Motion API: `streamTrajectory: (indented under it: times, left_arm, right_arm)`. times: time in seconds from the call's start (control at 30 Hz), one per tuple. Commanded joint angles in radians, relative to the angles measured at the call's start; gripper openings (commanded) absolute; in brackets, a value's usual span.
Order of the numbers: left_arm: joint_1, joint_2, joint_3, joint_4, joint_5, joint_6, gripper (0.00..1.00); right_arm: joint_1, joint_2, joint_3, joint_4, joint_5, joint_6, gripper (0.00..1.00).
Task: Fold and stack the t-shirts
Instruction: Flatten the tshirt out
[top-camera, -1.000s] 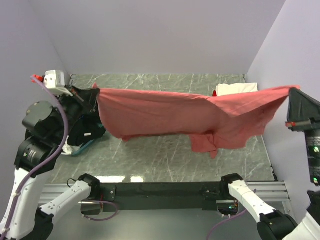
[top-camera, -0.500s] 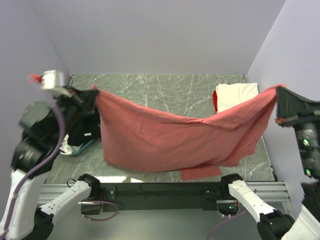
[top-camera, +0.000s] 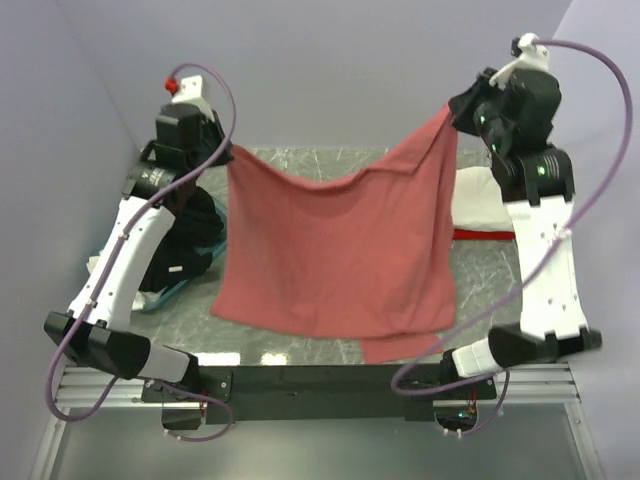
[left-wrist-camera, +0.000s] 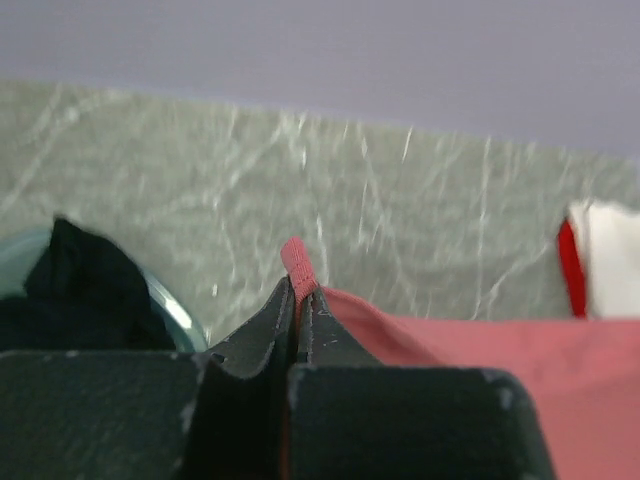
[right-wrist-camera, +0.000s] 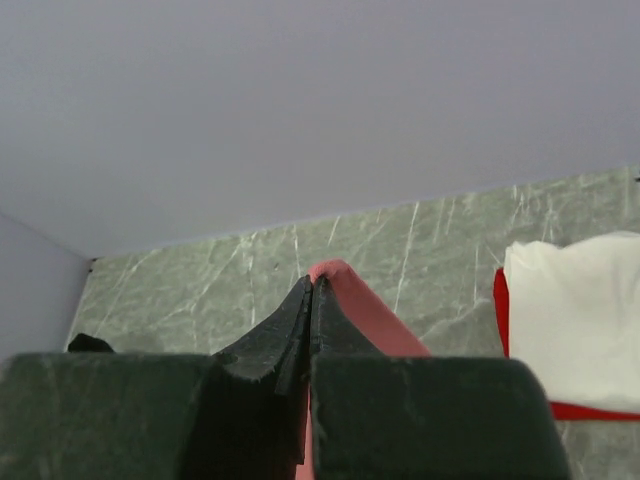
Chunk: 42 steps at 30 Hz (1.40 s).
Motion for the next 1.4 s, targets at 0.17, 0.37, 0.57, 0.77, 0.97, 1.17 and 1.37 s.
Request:
streamTrajectory:
  times: [0.17, 0.37, 0.57, 0.77, 0.97, 1.17, 1.37]
  left_arm:
    - [0.036, -0.002, 0.292, 0.143, 0.089, 0.072, 0.01]
    - [0.036, -0.091, 0.266, 0.127, 0.183, 0.071, 0.01]
    - [0.036, -0.281, 0.204, 0.075, 0.270, 0.072, 0.01]
    - [0.036, -0.418, 0.266, -0.038, 0.286, 0.103, 0.01]
    - [0.036, -0.498, 0.394, -0.098, 0.278, 0.107, 0.01]
    - [0.036, -0.541, 0.350, -0.082, 0.292, 0.086, 0.00]
    - [0.036, -0.523, 0.094, 0.006, 0.229, 0.048, 0.00]
  right_arm:
    - [-0.036, 0.061, 0.302, 0.119, -0.054, 0.009, 0.00]
    - [-0.038, -0.055, 0.225, 0.146, -0.082, 0.006, 0.00]
    - [-0.038, -0.244, 0.124, 0.131, -0.109, -0.009, 0.00]
    - [-0.038, -0.385, 0.211, 0.050, -0.004, -0.044, 0.00]
    - [-0.038, -0.428, 0.364, 0.001, 0.087, -0.069, 0.00]
    - [-0.036, -0.423, 0.351, 0.016, 0.115, -0.072, 0.00]
    - [-0.036, -0.375, 0.182, 0.100, 0.115, -0.075, 0.00]
